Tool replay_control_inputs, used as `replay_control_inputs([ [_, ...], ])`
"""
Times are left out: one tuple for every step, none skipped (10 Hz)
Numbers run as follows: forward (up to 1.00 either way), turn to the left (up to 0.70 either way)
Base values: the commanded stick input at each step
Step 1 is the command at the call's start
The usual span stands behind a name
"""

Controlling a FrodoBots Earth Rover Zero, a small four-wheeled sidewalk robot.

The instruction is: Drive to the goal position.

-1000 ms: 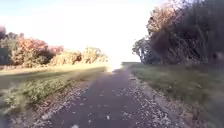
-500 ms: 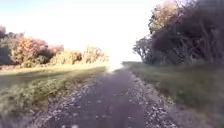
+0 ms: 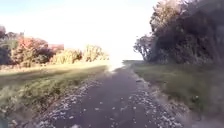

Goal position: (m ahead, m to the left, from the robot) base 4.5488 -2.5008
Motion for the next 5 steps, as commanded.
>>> replay_control_inputs([
  [0.70, 0.00],
  [0.70, 0.00],
  [0.70, -0.07],
  [0.70, -0.10],
  [0.70, -0.13],
])
